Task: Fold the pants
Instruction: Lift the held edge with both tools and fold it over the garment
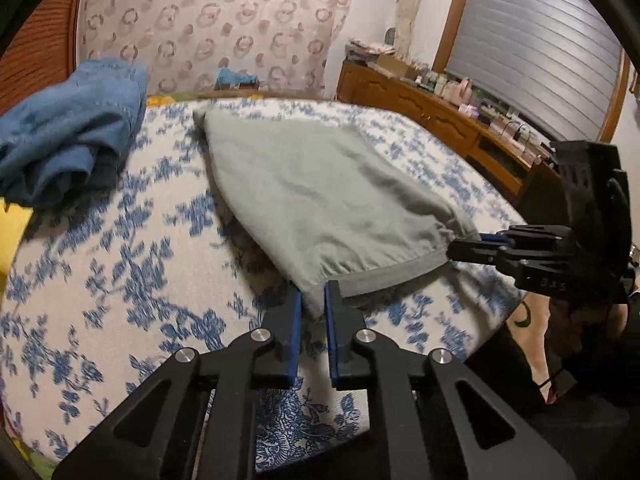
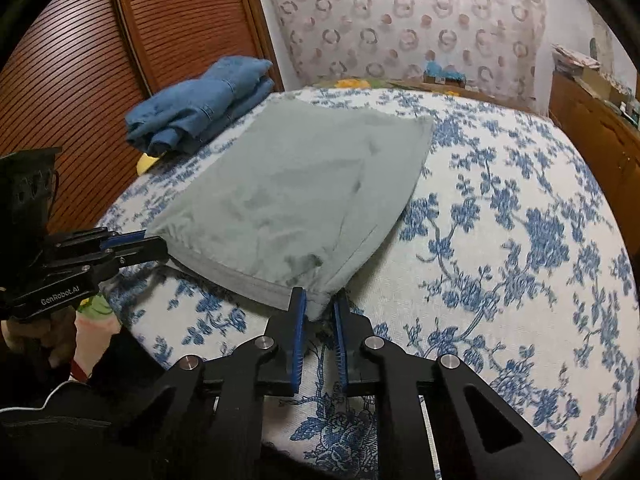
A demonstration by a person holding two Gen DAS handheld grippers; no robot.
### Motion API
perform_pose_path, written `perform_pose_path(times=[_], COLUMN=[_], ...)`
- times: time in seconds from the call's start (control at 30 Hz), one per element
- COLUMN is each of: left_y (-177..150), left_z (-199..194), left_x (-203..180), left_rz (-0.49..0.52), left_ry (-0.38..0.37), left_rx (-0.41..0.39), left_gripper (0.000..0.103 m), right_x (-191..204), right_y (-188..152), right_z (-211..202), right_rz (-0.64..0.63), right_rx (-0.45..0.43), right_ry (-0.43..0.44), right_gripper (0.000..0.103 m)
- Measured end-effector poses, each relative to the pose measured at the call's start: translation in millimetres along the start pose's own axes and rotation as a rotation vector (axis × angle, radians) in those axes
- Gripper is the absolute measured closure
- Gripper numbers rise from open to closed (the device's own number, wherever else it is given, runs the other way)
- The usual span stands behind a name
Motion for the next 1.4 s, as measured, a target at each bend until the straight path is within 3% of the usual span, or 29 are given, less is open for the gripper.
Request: perform_pose_path(times=[0.63, 0.97, 1.4], left_y=[35, 43, 49], left_z=[-78, -102, -53], left_x=[-34, -45, -20], left_rz=[0.075, 0.094, 0.046], left_ry=[-0.071, -0.094, -0.046], left_rx=[-0.169, -0.209, -0.133], left_gripper=[0.092, 0.092, 0.092], right_x=[7, 15, 1], right_y=[25, 29, 44], right_z=[-81, -118, -60], right_rz=[-0.069, -0.111, -0.107], right_rx=[-0.166, -0.226, -0.142], right_ry=[-0.028, -0.029, -0.037], right_gripper=[0.090, 0.090, 0.090])
Point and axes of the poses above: each gripper's, at about its wrist camera, not at the fingertips, and z roughly the way its jaws point, x to its left, y to its top, the point moved 2 cm from there along z, roughly the way its jaws point, and after that the axes turned 14 degrees about -z, right-handed, at the moved point
